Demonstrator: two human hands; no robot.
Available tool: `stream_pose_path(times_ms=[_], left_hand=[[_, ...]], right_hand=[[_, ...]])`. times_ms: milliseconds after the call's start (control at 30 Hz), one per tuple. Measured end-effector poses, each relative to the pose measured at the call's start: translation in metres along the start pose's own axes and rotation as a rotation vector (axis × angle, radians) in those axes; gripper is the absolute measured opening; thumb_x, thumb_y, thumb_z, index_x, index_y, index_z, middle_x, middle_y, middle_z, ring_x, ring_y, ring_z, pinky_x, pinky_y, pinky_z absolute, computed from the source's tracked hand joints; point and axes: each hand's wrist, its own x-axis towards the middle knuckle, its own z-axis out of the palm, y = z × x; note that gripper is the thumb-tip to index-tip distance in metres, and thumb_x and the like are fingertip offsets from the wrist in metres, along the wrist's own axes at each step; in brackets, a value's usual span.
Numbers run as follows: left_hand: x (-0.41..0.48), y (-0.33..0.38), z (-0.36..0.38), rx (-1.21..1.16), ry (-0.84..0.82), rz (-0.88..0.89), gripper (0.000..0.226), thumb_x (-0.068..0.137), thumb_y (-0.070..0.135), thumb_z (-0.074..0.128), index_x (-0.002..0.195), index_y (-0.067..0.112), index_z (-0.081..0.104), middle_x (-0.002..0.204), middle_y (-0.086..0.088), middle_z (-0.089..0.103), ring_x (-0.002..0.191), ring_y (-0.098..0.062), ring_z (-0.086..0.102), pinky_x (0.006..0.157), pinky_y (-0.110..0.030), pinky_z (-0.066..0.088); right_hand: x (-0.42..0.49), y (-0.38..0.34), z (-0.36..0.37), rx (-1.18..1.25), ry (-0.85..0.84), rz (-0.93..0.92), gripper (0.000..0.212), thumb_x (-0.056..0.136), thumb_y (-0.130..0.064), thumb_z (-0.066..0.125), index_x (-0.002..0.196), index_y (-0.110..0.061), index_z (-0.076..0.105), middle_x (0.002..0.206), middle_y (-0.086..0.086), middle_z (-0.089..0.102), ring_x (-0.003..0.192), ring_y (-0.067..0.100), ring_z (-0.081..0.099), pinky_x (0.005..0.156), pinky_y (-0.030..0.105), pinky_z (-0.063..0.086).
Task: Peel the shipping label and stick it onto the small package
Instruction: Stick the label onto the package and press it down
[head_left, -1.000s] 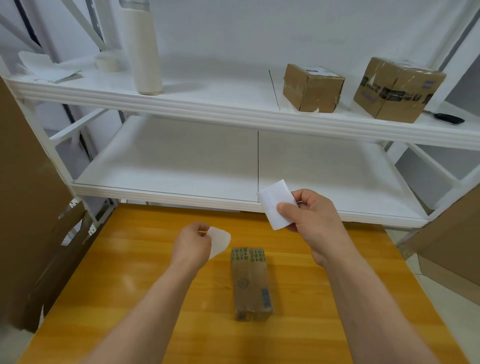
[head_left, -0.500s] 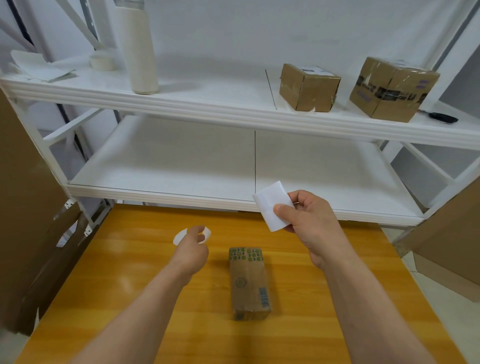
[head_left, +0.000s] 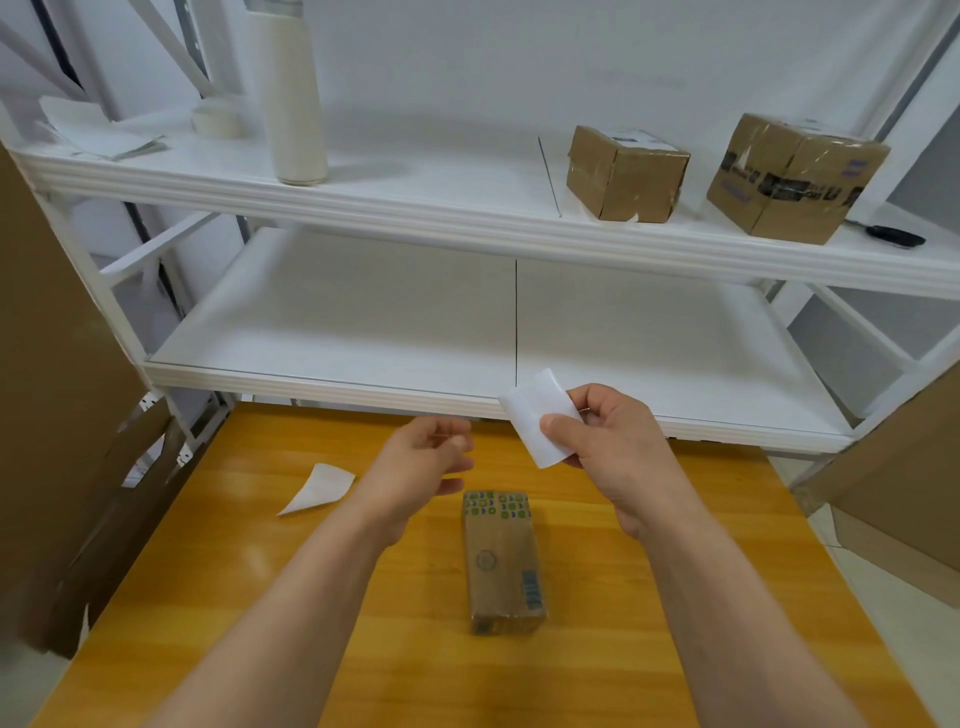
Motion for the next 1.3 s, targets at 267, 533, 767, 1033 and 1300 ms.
stream_pose_path(times_ms=[267, 533, 767, 1033, 1300], left_hand=[[-0.021, 0.053, 0.004, -0.055, -0.077, 0.073, 0.017, 0.097, 0.035, 0.059, 0.102, 0.025, 0.071, 0.117, 0.002, 0.071, 0.111, -0.018, 0.065, 0.092, -0.041, 0.054], [-0.028, 0.057, 0.015, 0.102, -0.11, -0.007, 0.02, 0.096, 0.016, 0.058, 0.1, 0.025, 0.075, 0.109, -0.001, 0.073, 0.096, -0.017, 0.063, 0.077, -0.033, 0.05], [-0.029, 0.052, 0.021, 0.084, -0.045, 0.013, 0.046, 0.088, -0.011, 0.056, 0.119, 0.02, 0.068, 0.105, 0.003, 0.069, 0.081, -0.018, 0.059, 0.065, -0.027, 0.05], [-0.03, 0.05, 0.023, 0.152, -0.076, 0.192, 0.062, 0.087, -0.009, 0.061, 0.132, 0.034, 0.057, 0.111, -0.001, 0.07, 0.091, -0.01, 0.068, 0.081, -0.031, 0.058], [-0.026, 0.046, 0.026, 0.16, -0.105, 0.245, 0.066, 0.086, -0.012, 0.057, 0.124, 0.042, 0.062, 0.111, -0.005, 0.071, 0.098, -0.019, 0.069, 0.088, -0.051, 0.055]], right_hand=[[-0.01, -0.003, -0.003, -0.137, -0.105, -0.067, 0.003, 0.085, -0.019, 0.071, 0.085, -0.019, 0.067, 0.09, 0.009, 0.07, 0.075, 0.019, 0.059, 0.066, 0.035, 0.045], [-0.016, -0.004, -0.005, -0.361, -0.167, -0.145, 0.009, 0.077, -0.024, 0.076, 0.075, -0.024, 0.068, 0.103, -0.006, 0.072, 0.079, 0.013, 0.063, 0.072, 0.036, 0.054], [-0.019, -0.002, -0.013, -0.317, -0.255, -0.116, 0.013, 0.079, -0.036, 0.078, 0.088, -0.029, 0.073, 0.101, -0.009, 0.073, 0.09, 0.01, 0.066, 0.083, 0.037, 0.054], [-0.013, 0.004, -0.018, -0.193, -0.069, 0.0, 0.03, 0.094, -0.043, 0.063, 0.086, -0.018, 0.076, 0.087, 0.005, 0.073, 0.078, 0.015, 0.061, 0.078, 0.041, 0.053], [0.0, 0.014, -0.023, 0.025, -0.02, 0.067, 0.012, 0.088, -0.004, 0.069, 0.088, -0.016, 0.073, 0.091, 0.008, 0.075, 0.08, 0.017, 0.066, 0.07, 0.028, 0.051]])
